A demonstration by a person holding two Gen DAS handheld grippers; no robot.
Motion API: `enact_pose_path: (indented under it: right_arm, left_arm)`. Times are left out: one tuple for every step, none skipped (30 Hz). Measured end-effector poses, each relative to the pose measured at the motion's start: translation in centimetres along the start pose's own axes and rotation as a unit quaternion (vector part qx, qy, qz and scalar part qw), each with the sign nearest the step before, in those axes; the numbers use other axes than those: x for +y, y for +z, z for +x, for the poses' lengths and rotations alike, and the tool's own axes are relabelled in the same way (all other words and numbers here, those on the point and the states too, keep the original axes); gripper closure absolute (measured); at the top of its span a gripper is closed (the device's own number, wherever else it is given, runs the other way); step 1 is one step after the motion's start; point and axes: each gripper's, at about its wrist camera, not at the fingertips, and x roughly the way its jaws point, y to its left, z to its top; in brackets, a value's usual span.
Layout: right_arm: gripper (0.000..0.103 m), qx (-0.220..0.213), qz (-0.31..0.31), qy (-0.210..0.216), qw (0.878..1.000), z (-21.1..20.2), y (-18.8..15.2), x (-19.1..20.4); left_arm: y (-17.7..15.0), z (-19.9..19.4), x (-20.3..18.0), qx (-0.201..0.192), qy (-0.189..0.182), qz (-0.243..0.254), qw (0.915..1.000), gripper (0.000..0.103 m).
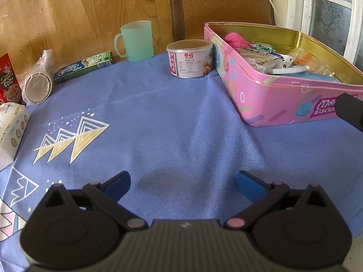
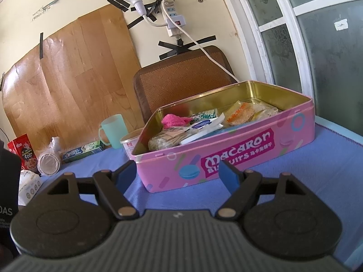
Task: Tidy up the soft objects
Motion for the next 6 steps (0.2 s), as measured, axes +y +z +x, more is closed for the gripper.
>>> enact_pose_path:
  right_arm:
    - [0.022,0.0,0.0,0.0,1.0,0.01,-0.02,0.01]
    - [0.022,0.0,0.0,0.0,1.0,0.0,-0.03,0.0]
    - [0.022,0.0,0.0,0.0,1.0,0.01,-0.05,-0.03]
    - [0.022,0.0,0.001,-0.001,1.0,0.01,-0.04,-0.03]
    - [0.022,-0.001,0.0,-0.002,1.0,0.01,-0.03,-0.02]
    - [0.022,-0.002,0.0,-0.002,1.0,0.02,-0.05,-0.01]
  left_arm:
    - [-0.03,-0.02,0.0,-0.002,-0.002,0.001,1.0,0.0]
    - [-0.09,-0.12,0.02,-0.007,-0.006,0.001,1.0,0.0]
    - [-0.14,-0.21,0.05,-0.011,-0.01,0.001,0.9999,0.0]
    - [-0.13,-0.33,0.02,-0.014,-0.012,0.003,0.9998,0.0]
    - [-0.11,-0.44,-0.06,-0.017,-0.012,0.006,0.9998,0.0]
    - [-0.09,-0.6,-0.08,-0.022,-0.017,0.007,0.9996,0.0]
